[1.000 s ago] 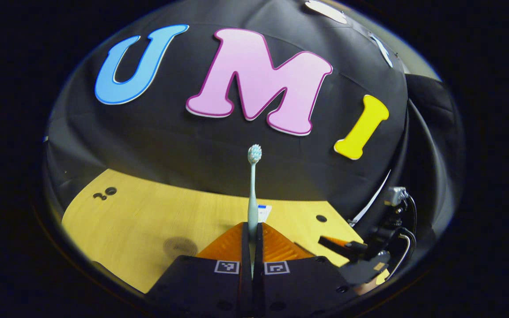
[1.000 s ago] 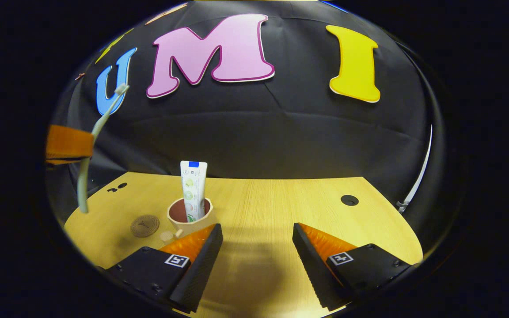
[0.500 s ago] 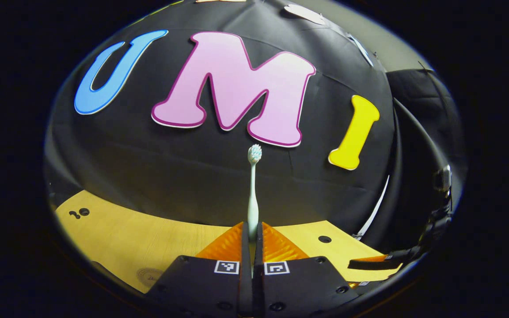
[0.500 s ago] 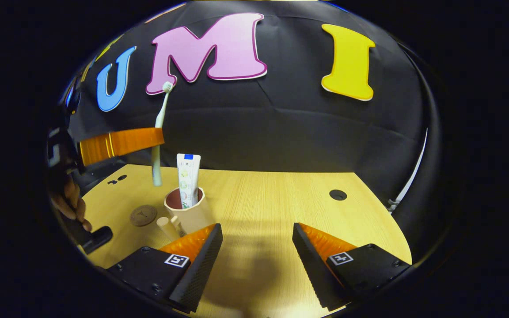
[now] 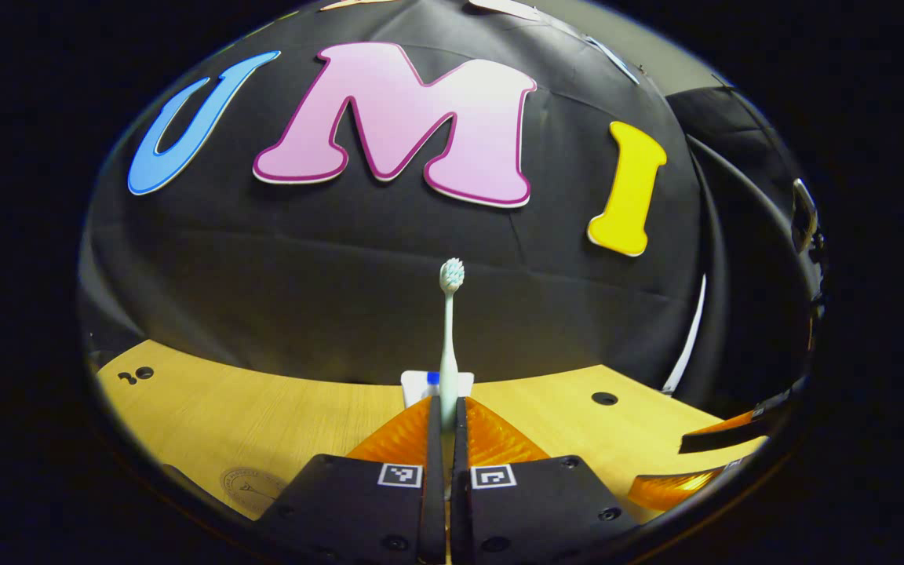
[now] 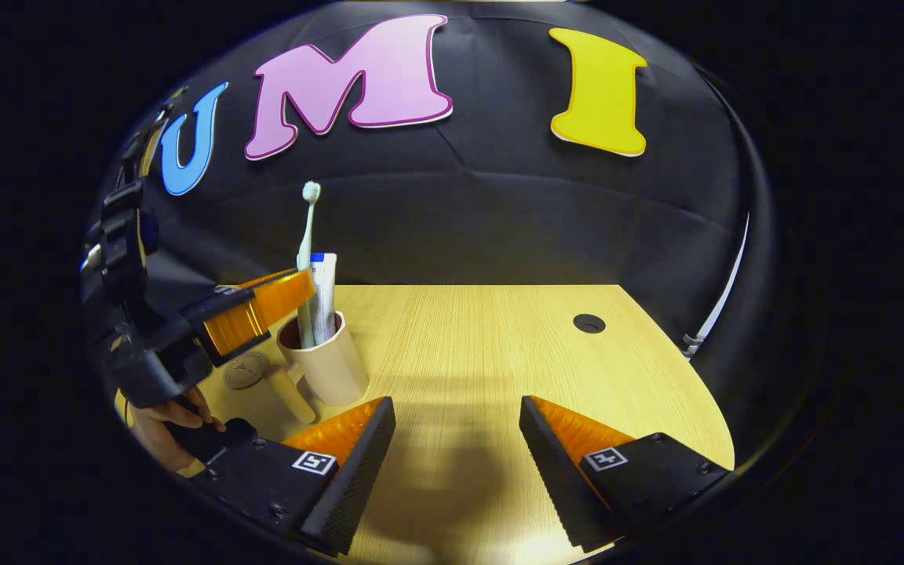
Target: Put the toothbrush and toothpaste on the desktop into the cup, then pick up the cup and place it on the coaster on the desktop.
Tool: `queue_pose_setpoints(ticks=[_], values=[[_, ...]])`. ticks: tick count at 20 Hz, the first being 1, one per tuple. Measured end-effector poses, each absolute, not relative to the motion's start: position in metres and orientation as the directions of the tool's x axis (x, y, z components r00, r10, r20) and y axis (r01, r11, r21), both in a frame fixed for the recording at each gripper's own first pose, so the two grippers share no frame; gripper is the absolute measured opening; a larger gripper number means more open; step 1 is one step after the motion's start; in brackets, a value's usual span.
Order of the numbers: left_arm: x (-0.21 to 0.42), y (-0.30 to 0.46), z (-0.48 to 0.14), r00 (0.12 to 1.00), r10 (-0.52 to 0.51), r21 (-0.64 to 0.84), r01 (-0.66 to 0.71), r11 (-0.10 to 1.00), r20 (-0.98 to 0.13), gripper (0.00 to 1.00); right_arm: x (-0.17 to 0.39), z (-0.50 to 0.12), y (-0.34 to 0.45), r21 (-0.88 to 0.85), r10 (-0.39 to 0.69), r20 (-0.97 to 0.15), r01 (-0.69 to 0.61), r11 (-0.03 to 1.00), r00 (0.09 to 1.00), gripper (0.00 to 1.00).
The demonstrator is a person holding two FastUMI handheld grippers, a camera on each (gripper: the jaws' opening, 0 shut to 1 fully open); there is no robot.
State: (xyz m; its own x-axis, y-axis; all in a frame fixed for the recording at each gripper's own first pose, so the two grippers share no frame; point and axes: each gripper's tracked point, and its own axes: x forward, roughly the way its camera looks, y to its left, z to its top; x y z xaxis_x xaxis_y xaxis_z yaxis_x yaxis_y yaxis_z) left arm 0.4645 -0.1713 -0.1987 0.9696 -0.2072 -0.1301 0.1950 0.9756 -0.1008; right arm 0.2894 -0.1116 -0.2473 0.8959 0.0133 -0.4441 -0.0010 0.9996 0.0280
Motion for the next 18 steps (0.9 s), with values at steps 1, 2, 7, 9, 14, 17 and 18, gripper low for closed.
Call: queue_pose_setpoints(ticks=[1,2,7,9,14,17,18], values=[[0.462,-0.172,-0.204,0.968,-0.208,-0.104,0.195,0.975,-0.139,0.1,0.289,-0.245,-0.112,0.03,0.013,-0.44,0.001,1.0,0.898,0.98],[0.46,-0.173,-0.205,0.968,-0.21,-0.104,0.196,0.975,-0.14,0.11,0.29,-0.244,-0.113,0.033,0.012,-0.438,0.003,0.999,0.899,0.98],[0.45,-0.16,-0.213,0.972,-0.155,-0.056,0.147,0.988,-0.175,0.56,0.292,-0.239,-0.109,0.032,0.013,-0.433,0.0,1.0,0.901,0.98],[0.437,-0.147,-0.203,0.978,-0.13,-0.06,0.121,0.991,-0.163,0.89,0.294,-0.231,-0.101,0.034,0.029,-0.421,-0.016,0.999,0.906,0.98],[0.379,-0.097,-0.18,0.987,-0.053,-0.081,0.041,0.996,-0.148,0.95,0.305,-0.211,-0.072,0.077,0.098,-0.42,-0.072,0.994,0.902,0.98],[0.332,-0.068,-0.176,0.985,-0.008,-0.106,-0.011,0.994,-0.173,0.95,0.313,-0.204,-0.052,0.083,0.132,-0.447,-0.106,0.991,0.885,0.98],[0.316,-0.059,-0.174,0.982,0.01,-0.127,-0.034,0.991,-0.186,0.95,0.315,-0.205,-0.045,0.09,0.143,-0.467,-0.114,0.989,0.873,0.98]])
